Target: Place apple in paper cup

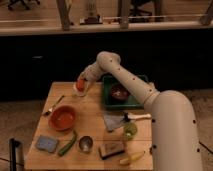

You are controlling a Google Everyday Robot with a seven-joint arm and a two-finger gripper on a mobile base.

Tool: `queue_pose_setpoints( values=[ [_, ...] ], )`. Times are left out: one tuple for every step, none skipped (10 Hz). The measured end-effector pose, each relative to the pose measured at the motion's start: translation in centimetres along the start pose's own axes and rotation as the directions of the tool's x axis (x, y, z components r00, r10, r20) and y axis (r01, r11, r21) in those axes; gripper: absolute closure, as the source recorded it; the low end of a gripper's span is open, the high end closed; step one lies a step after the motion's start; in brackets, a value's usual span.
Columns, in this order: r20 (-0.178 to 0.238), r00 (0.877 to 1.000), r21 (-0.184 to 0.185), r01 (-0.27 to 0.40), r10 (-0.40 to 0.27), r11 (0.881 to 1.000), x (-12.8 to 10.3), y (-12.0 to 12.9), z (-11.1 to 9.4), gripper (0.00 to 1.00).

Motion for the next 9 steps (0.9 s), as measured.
queue_pose_setpoints(
  values=[
    [0.006,1.000,0.000,-0.001,0.001,1.000,-0.1,-0.2,0.3,1.00],
    [0.007,1.000,-0.002,0.005,-0.004,1.000,-0.1,-0.3,0.2,1.00],
    [0.011,1.000,-0.007,0.023,-0.023,1.000,-0.1,-0.7,-0.1,1.00],
    [0.016,0.999,-0.012,0.039,-0.039,0.999,-0.2,-1.4,0.1,1.00],
    [0.018,0.999,-0.020,0.047,-0.047,0.999,-0.2,-1.8,0.4,1.00],
    [0.020,0.998,-0.025,0.053,-0.053,0.998,0.0,-2.4,0.6,1.00],
    [0.024,0.998,-0.035,0.059,-0.058,0.998,0.3,-3.0,1.1,1.00],
    [0.026,0.998,-0.041,0.061,-0.060,0.997,0.5,-3.4,1.4,1.00],
    [0.026,0.998,-0.042,0.062,-0.061,0.997,0.7,-3.7,1.6,1.00]
  ],
)
